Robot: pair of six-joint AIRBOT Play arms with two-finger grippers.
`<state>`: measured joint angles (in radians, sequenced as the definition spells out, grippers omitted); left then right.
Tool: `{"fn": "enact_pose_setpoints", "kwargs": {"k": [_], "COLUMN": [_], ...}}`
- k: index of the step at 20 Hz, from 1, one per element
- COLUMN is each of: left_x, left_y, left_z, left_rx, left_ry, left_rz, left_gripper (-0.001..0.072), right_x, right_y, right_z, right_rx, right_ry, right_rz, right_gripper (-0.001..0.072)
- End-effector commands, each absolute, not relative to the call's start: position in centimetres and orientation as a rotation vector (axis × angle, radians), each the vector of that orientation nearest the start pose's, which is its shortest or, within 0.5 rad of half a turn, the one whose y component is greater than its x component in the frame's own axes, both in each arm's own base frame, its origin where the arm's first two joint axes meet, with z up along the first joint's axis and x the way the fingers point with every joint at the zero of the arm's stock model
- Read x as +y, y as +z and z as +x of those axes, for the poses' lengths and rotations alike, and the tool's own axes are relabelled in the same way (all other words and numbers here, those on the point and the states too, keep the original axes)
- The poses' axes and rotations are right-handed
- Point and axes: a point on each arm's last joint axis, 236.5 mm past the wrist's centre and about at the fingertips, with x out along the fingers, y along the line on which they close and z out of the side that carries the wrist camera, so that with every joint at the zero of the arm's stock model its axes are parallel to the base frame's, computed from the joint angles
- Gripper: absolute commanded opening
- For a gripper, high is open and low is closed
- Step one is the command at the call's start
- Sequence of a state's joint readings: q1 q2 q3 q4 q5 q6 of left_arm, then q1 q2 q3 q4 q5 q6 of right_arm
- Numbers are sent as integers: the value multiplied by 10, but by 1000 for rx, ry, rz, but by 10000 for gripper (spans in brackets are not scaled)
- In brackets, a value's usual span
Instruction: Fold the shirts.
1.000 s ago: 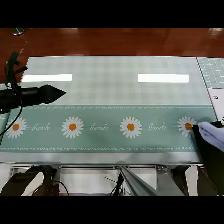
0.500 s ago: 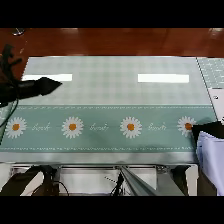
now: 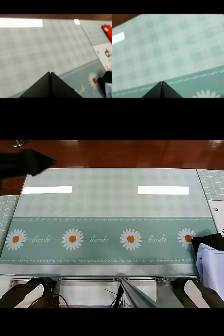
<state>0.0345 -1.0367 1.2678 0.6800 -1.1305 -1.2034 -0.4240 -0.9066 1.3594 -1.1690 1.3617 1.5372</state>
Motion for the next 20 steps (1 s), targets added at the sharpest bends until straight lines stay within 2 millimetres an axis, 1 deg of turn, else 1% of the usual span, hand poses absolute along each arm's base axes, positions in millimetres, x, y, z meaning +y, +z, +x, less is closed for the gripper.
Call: {"fn": "enact_pose_setpoints", "kwargs": {"k": [1, 2, 3, 4, 5, 6, 7, 9, 11, 14, 15, 20], "left_x": [-174, -170, -162, -154, -144, -136, -130, -120, -119, -122, -122, -123], "left_y": [149, 112, 77, 52, 35, 30, 30, 33, 29, 25, 24, 24], "left_z": [353, 350, 345, 339, 337, 340, 346, 360, 360, 348, 346, 346], "left_rx": [911, 971, 1036, 1098, 1148, 1163, 1153, 1110, 1122, 1173, 1181, 1179], "left_ry": [-664, -613, -568, -531, -490, -460, -437, -403, -399, -418, -422, -422], "left_rz": [-222, -193, -170, -170, -194, -222, -239, -251, -254, -253, -253, -253], "left_gripper": [23, 23, 23, 23, 23, 23, 23, 23, 24, 24, 24, 24], "right_x": [27, 30, 29, 29, 28, 27, 25, 29, 39, 42, 46, 46], "right_y": [143, 103, 68, 38, 17, 6, 3, 10, 17, 16, 16, 16], "right_z": [355, 354, 349, 344, 339, 338, 342, 358, 367, 364, 363, 364], "right_rx": [925, 976, 1035, 1099, 1177, 1240, 1271, 1269, 1244, 1260, 1263, 1261], "right_ry": [41, -34, -105, -123, -128, -119, -111, -97, -71, -68, -80, -82], "right_rz": [143, 155, 184, 177, 152, 121, 80, 76, 118, 130, 176, 179], "right_gripper": [21, 21, 21, 21, 21, 21, 21, 21, 21, 21, 21, 22]}}
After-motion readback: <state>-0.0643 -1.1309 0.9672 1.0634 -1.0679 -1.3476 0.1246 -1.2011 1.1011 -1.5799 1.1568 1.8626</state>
